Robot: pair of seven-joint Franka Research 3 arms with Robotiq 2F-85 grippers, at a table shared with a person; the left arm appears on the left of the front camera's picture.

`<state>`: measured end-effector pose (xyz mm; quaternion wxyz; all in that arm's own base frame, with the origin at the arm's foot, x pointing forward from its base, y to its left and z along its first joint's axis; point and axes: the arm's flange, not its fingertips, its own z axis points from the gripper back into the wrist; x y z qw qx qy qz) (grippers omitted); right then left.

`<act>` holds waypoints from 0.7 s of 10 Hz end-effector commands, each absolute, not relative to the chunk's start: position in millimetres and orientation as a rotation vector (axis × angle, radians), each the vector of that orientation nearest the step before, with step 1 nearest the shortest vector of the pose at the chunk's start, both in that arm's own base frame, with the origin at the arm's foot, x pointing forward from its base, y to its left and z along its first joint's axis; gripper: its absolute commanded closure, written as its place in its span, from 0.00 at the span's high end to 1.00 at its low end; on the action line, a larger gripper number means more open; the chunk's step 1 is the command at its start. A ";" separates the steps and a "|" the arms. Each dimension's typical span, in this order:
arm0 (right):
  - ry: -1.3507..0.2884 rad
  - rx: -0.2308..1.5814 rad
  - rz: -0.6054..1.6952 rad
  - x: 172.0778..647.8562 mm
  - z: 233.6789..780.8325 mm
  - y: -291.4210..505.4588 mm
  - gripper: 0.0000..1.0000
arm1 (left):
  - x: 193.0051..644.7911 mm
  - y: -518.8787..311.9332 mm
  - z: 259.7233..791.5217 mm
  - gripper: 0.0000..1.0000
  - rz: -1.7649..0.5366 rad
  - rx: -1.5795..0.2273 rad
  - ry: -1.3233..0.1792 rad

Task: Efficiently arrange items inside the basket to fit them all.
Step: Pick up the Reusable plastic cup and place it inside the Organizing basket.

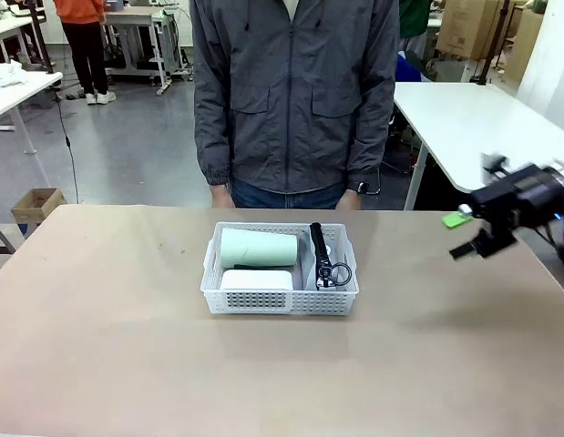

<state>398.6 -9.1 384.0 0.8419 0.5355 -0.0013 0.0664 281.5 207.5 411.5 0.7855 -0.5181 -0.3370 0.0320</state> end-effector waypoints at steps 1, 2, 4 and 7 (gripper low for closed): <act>-0.216 1.422 -0.229 380.0 362.2 -29.9 1.00 | 278.9 209.3 412.1 1.00 0.051 -1.122 -0.726; -0.089 1.447 -0.317 380.2 351.1 -35.4 1.00 | 278.9 209.3 412.1 1.00 0.051 -1.122 -0.726; -0.039 1.223 -0.002 380.8 365.5 -30.8 1.00 | 278.9 209.3 412.1 1.00 0.051 -1.122 -0.726; -0.039 1.223 -0.002 380.8 365.5 -30.8 1.00 | 278.9 209.3 412.1 1.00 0.051 -1.122 -0.726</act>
